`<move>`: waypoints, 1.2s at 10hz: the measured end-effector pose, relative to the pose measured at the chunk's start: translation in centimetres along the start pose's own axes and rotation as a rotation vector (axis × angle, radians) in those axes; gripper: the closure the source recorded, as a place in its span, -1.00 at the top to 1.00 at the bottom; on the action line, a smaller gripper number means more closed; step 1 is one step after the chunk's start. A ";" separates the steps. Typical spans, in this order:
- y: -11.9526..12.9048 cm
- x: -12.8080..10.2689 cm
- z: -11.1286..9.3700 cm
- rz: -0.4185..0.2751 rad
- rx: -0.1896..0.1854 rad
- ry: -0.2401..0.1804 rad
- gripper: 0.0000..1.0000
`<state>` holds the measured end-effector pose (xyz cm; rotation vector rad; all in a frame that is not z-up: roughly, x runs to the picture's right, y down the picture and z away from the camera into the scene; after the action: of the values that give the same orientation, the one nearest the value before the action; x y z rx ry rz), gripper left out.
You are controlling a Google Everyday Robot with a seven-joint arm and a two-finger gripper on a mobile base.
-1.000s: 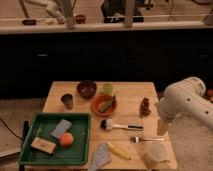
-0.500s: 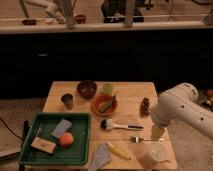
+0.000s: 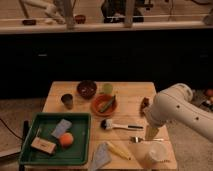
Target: Place brush in purple bowl
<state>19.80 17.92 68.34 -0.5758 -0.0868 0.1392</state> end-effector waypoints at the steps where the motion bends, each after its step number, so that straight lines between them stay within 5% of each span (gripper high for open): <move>1: -0.1 -1.1 0.5 0.008 -0.005 -0.020 0.60; 6: -0.6 -2.9 2.9 0.069 -0.037 -0.097 0.60; 12: -0.4 -6.3 5.8 0.103 -0.072 -0.134 0.60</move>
<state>12.93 19.75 73.16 -0.6427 -0.1929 0.2753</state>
